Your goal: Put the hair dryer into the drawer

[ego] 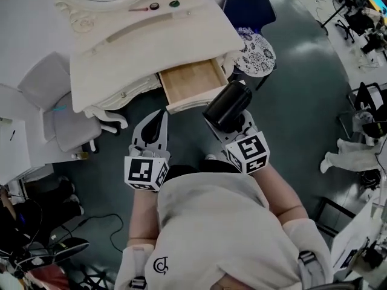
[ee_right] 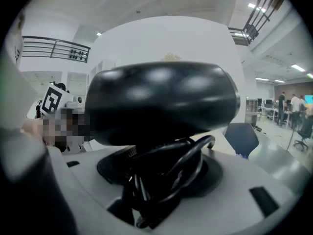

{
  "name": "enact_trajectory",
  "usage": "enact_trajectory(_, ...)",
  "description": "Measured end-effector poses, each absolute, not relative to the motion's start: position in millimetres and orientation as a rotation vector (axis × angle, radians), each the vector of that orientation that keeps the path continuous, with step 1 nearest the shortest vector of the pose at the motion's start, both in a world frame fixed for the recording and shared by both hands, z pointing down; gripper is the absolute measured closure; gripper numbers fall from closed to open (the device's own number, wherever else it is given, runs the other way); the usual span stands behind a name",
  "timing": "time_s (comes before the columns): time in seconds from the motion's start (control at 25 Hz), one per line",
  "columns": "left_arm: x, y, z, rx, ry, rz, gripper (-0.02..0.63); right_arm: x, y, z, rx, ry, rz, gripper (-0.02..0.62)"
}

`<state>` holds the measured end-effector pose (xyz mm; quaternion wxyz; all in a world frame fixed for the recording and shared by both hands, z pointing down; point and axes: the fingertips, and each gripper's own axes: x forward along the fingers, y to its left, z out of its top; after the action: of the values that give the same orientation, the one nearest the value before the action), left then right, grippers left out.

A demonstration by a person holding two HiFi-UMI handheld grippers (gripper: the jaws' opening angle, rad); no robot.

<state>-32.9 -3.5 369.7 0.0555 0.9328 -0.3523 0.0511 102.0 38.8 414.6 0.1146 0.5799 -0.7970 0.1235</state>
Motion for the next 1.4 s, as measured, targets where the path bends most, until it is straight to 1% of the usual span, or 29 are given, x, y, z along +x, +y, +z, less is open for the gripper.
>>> enact_trajectory(0.12, -19, -14, 371, 2.808, -1.119, 0.154, 0.594, 120, 18, 420, 1.65, -2.358, 0.371, 0.336)
enact_trajectory(0.28, -11, -32, 378, 2.788, -1.161, 0.181, 0.594, 125, -11, 429, 1.588, -2.392, 0.404, 0.336)
enact_trajectory(0.72, -18, -131, 402, 2.744, -1.206, 0.144, 0.594, 93, -111, 463, 1.303, -2.409, 0.392, 0.336)
enact_trajectory(0.88, -17, -159, 402, 2.75, -1.179, 0.085, 0.594, 85, -141, 480, 1.19, -2.398, 0.378, 0.336)
enact_trajectory(1.12, -25, -182, 428, 2.692, -1.238, 0.174, 0.594, 73, -167, 534, 0.924, -2.347, 0.368, 0.336)
enact_trajectory(1.4, -32, -186, 457, 2.564, -1.345, 0.23, 0.594, 72, -172, 606, 0.597, -2.239, 0.311, 0.336)
